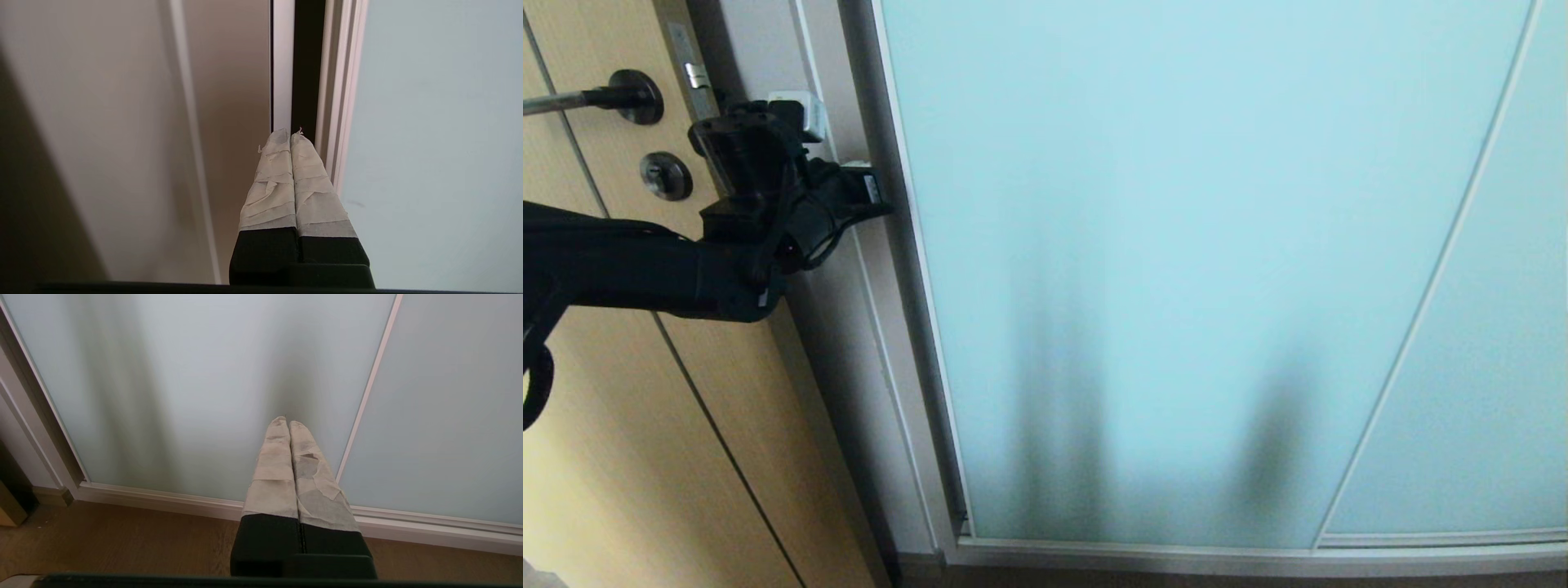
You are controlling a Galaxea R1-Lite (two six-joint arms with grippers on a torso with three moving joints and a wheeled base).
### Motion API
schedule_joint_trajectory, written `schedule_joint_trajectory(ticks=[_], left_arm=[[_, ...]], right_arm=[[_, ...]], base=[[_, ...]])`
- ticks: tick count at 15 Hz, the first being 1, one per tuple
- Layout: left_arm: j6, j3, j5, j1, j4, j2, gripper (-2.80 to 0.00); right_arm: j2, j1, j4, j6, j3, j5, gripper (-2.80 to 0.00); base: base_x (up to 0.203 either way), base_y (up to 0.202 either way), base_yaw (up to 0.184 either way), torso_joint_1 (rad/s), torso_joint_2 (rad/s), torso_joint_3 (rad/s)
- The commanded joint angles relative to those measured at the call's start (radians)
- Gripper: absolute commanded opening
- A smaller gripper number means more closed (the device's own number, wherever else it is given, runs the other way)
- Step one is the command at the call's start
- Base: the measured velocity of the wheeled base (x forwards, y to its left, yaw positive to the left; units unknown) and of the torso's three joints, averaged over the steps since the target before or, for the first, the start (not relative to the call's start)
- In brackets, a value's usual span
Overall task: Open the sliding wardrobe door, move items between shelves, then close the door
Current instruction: Open the door
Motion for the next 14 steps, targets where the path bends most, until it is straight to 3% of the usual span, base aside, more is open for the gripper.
schedule_joint_trajectory(ticks=[1, 14], left_arm=[[-0.004, -0.024, 0.001, 0.0, 0.0, 0.04, -2.8], [-0.002, -0.19, -0.001, -0.01, 0.048, 0.171, -2.8]], right_arm=[[-0.002, 0.0, 0.0, 0.0, 0.001, 0.0, -2.8], [-0.002, 0.0, -0.001, 0.0, 0.0, 0.0, -2.8]], base=[[0.0, 0.0, 0.0, 0.0, 0.0, 0.0], [0.0, 0.0, 0.0, 0.0, 0.0, 0.0]])
